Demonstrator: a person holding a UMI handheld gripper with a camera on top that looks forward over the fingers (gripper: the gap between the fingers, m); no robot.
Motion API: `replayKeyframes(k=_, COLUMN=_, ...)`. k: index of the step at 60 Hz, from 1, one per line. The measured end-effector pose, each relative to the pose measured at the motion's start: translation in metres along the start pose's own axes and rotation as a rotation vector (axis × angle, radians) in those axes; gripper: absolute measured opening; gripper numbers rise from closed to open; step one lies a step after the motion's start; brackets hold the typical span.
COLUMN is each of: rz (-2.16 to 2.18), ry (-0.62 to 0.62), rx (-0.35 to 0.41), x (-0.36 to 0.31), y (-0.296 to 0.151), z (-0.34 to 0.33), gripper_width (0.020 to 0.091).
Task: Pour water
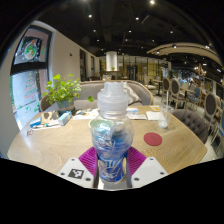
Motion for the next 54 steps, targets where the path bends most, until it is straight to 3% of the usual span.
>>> replayKeyframes(k=1, rz=-0.008, ry=0.004, rx=0.001, x=0.0, y=-0.003, z=0.002, gripper_width=0.0354)
replayKeyframes(k=17, rz=-0.302, ry=0.161, rx=0.098, x=0.04, y=-0.084, z=0.003, gripper_width=0.0351)
replayKeyframes(k=35, rz=-1.123, ry=0.461, rx=0.211, x=0.075, y=-0.184, z=0.075, gripper_width=0.0353)
replayKeyframes(k=54, rz=-1.912, ry=0.551, rx=0.172, x=0.068, y=-0.164, z=0.143, gripper_width=0.0349)
Point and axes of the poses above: the point between the fingertips, and its own axes, seen from behind it with the camera up: x to the right, y down, z forward, the way the camera looks, the point moved 5 cm from there along -z, backward, against the way the camera looks, and after that the axes turned 7 degrees about y, right-handed, at the moved point
